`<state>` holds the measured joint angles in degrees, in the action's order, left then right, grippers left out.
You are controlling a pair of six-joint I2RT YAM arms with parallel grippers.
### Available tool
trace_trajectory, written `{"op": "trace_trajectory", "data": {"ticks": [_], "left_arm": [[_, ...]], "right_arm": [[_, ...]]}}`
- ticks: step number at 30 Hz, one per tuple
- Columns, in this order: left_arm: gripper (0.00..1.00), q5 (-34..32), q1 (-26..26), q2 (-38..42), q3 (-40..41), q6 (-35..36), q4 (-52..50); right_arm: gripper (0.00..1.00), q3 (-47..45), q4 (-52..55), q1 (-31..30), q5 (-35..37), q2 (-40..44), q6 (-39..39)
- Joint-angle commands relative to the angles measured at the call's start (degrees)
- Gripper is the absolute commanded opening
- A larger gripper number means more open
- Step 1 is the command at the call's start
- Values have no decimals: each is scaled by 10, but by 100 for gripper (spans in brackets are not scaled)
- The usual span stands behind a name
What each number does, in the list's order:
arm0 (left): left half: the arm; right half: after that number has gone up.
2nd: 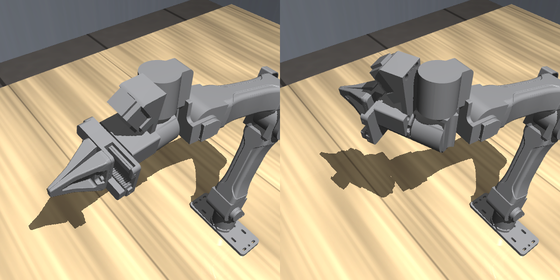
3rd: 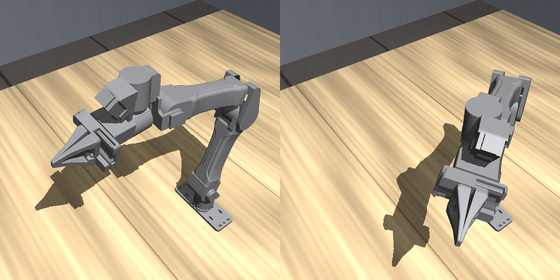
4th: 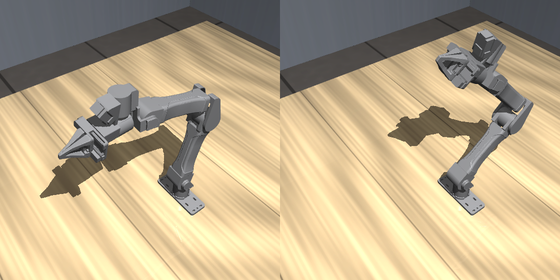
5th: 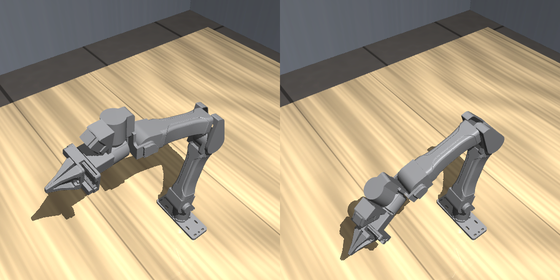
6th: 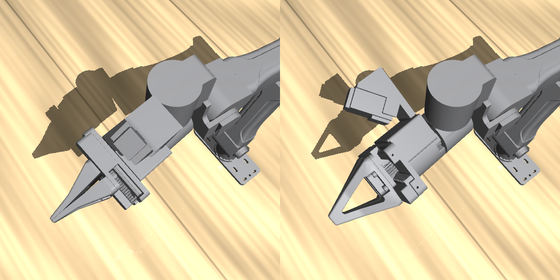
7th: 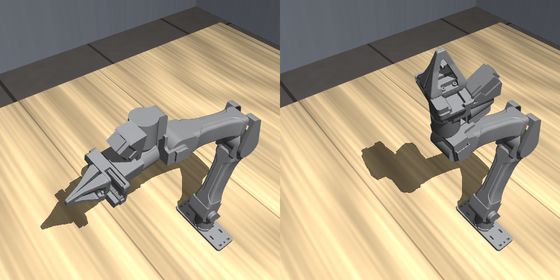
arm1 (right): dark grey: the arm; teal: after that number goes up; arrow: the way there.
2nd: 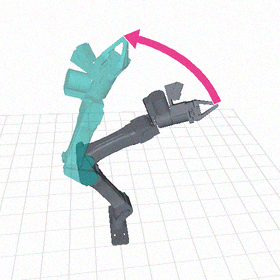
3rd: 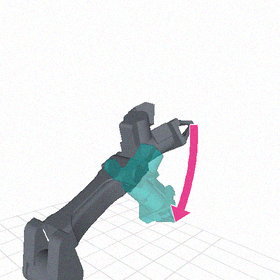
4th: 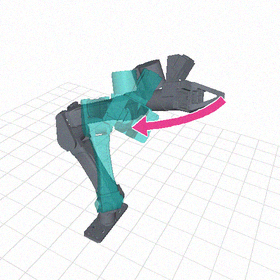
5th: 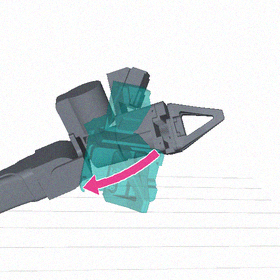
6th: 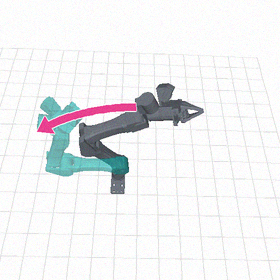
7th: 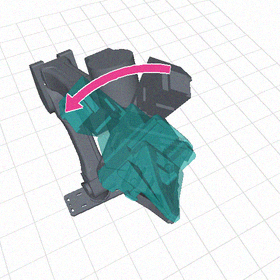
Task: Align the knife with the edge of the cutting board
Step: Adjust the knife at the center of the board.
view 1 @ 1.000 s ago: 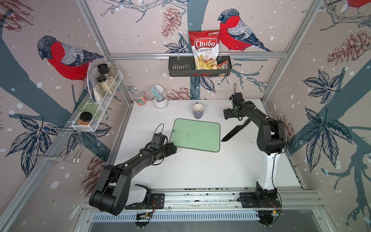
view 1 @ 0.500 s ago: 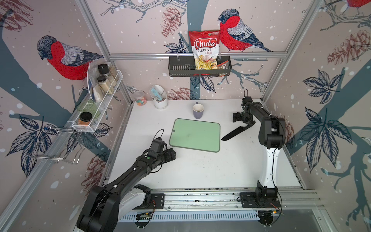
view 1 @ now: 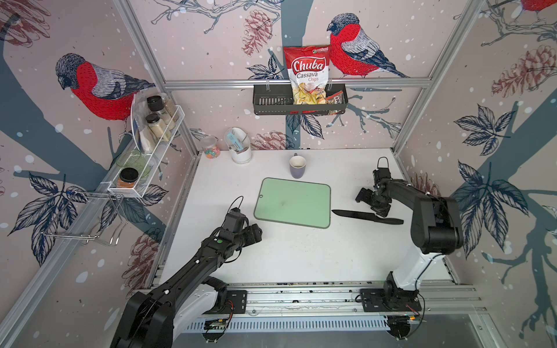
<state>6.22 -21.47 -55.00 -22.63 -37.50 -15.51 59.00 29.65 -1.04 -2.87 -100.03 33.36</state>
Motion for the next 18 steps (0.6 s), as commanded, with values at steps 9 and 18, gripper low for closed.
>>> {"op": "trace_trajectory", "data": {"ticks": [9,18], "left_arm": [[83,-13,-5,15,4,-3,-11],[83,-17,-5,15,2,0,-15]], "right_arm": [[100,-218,21,-75,-73,181,114],[100,-273,39,-222,-76,265,176]]}}
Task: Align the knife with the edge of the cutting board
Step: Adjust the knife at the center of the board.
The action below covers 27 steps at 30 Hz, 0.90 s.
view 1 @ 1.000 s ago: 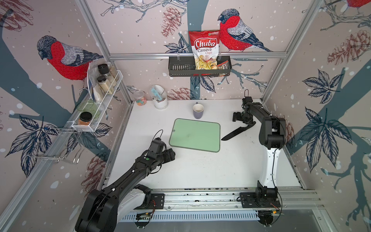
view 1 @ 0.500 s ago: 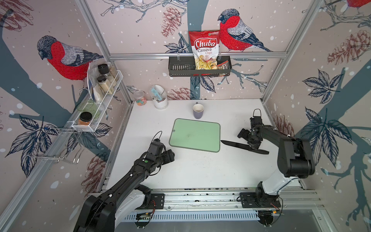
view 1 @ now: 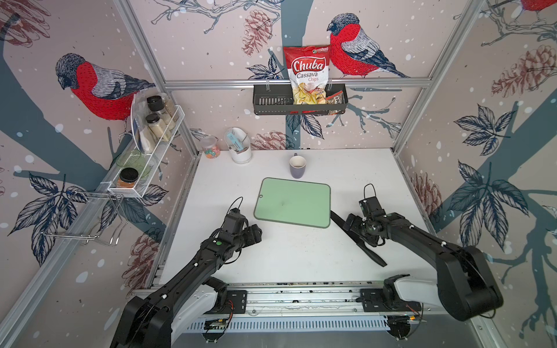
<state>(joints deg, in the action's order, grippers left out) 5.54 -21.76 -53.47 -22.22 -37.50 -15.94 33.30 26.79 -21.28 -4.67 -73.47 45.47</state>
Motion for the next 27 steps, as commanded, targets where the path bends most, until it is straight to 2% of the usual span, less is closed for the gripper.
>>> {"op": "trace_trajectory", "data": {"ticks": [1,7,14,20,27], "left_arm": [[83,-11,-3,-1,-2,1,-11],[83,-13,-3,0,-1,0,-12],[84,-14,-3,-6,-1,0,-7],[83,-15,-3,-9,-1,0,-9],[83,-19,-3,-3,1,-2,-11]], "right_arm": [[100,-19,72,-34,-62,0,63],[100,-26,84,-133,-30,13,89],[100,-14,90,-228,-19,-23,108],[92,12,107,-315,10,-66,134],[80,22,109,-371,21,-88,187]]}}
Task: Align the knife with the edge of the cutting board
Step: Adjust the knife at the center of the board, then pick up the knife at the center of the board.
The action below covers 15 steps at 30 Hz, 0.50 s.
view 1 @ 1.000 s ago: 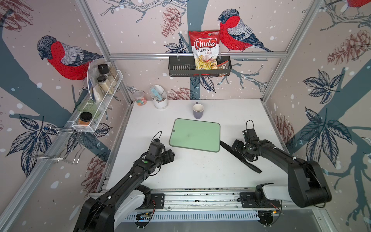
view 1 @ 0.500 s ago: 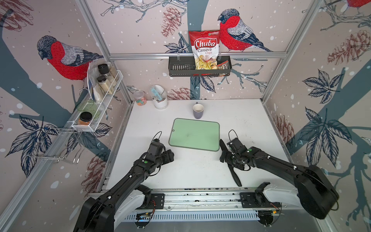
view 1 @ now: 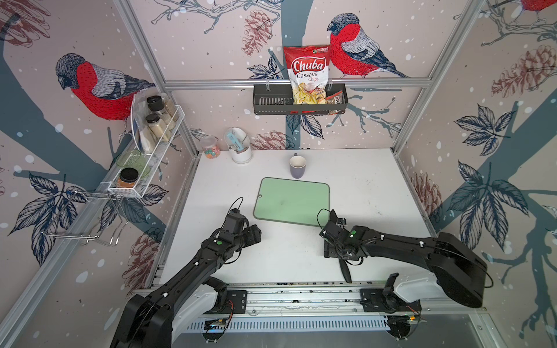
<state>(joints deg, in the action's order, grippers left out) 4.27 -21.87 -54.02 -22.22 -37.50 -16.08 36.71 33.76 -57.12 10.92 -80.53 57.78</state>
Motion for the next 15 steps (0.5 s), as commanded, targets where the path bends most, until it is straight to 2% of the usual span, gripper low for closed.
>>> {"op": "trace_trajectory", "data": {"ticks": [1,5,15], "left_arm": [[83,-7,-2,2,1,-1,-8],[84,-6,-2,-2,2,-2,-5],[84,-6,-3,-10,2,-2,-2]], "right_arm": [[78,-13,35,-18,-141,-20,67],[73,-16,31,-30,-150,-14,79],[36,-21,23,-23,-157,8,83]]}}
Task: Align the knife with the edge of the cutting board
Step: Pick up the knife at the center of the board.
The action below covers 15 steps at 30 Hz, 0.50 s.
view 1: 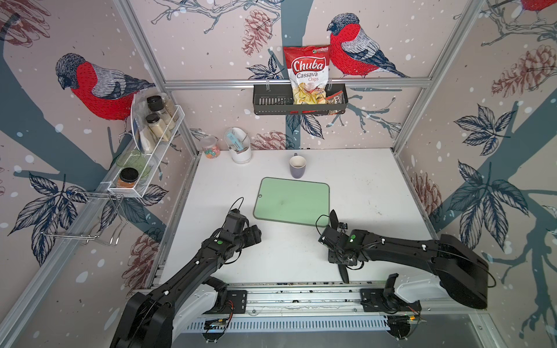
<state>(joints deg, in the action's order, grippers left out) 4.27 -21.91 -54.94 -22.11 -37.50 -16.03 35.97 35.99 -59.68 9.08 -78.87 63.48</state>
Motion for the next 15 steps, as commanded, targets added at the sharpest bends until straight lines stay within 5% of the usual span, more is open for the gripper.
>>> {"op": "trace_trajectory", "data": {"ticks": [1,7,15], "left_arm": [[84,-8,-2,-1,0,-2,-1],[84,-10,-2,-9,-8,3,-9],[84,-14,-3,-1,-6,2,-11]], "right_arm": [[30,-14,-1,7,-141,-10,22],[2,-14,8,34,-138,-6,4],[0,-2,21,123,-115,12,-43]]}}
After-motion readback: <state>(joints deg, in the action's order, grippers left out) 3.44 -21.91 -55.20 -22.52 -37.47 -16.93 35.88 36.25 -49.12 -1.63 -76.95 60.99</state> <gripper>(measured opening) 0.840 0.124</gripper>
